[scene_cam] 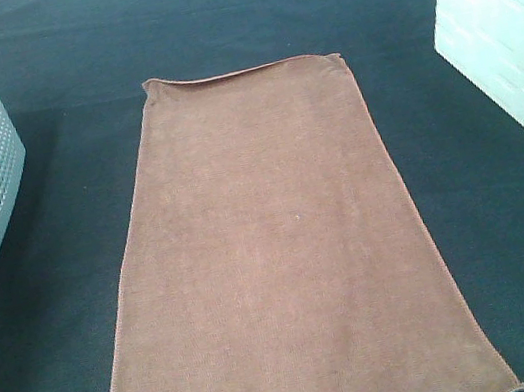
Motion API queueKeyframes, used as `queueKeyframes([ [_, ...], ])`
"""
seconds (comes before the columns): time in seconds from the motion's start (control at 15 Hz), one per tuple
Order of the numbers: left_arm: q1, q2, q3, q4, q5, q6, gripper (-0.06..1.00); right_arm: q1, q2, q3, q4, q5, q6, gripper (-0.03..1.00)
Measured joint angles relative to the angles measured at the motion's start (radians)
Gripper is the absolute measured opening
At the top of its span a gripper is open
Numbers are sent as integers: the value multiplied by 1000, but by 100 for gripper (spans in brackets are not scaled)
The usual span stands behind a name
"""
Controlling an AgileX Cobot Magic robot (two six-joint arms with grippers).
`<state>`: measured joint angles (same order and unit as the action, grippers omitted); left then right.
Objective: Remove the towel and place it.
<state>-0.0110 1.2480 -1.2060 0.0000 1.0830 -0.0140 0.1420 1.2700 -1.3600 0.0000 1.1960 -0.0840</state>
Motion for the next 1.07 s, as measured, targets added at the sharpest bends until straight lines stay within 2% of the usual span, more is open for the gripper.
queueKeyframes([
  [0.33, 0, -340, 355, -9, -85, -17, 76, 0, -291, 303, 6, -80, 39, 55],
  [0.53, 0, -521, 506, -10, -101, -19, 76, 0, -424, 435, 8, -105, 41, 55],
  [0.87, 0, -823, 669, -13, -116, -19, 76, 0, -622, 638, 8, -148, 41, 55],
  [1.07, 0, -937, 677, -15, -134, -19, 76, 0, -709, 743, 8, -155, 41, 55],
])
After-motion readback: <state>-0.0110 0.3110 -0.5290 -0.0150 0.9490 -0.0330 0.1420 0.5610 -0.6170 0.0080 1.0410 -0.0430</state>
